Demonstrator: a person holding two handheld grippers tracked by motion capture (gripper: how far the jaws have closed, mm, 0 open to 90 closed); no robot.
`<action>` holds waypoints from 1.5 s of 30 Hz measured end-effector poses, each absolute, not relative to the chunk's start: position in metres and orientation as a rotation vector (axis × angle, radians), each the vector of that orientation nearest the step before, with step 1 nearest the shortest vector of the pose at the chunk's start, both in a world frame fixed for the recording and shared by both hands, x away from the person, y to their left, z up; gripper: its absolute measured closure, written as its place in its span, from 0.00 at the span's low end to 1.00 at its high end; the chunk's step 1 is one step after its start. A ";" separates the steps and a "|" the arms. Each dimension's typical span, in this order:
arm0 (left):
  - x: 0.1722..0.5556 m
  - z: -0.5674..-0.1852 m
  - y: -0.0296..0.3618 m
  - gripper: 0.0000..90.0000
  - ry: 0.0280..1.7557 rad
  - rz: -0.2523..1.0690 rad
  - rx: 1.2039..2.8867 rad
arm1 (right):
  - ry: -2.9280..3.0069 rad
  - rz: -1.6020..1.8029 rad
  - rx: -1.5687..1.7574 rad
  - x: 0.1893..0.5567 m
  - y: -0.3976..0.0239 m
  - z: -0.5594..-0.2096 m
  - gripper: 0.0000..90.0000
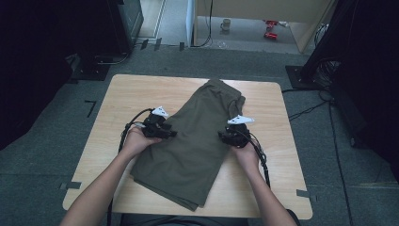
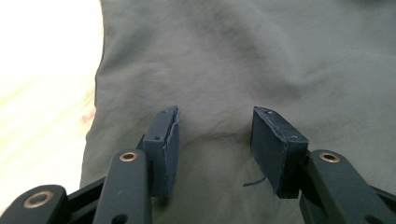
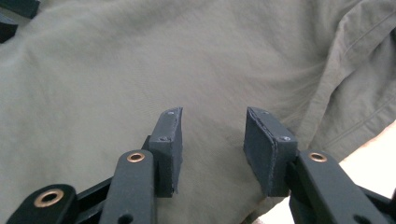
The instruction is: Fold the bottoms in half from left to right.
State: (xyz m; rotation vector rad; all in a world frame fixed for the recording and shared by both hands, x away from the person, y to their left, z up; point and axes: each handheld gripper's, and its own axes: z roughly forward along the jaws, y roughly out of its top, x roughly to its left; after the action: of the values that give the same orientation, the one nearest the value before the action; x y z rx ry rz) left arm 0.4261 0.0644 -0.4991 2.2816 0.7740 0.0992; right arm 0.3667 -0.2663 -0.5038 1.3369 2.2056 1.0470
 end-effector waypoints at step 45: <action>0.313 -0.510 0.074 0.78 0.873 0.169 2.169 | 2.230 1.048 1.262 0.346 -0.259 -0.519 0.62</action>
State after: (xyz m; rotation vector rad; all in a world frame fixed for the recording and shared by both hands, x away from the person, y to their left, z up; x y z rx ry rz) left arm 0.3128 0.0744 -0.5098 2.1688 0.8726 0.1690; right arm 0.3465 -0.2591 -0.5187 1.2618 2.2303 1.0484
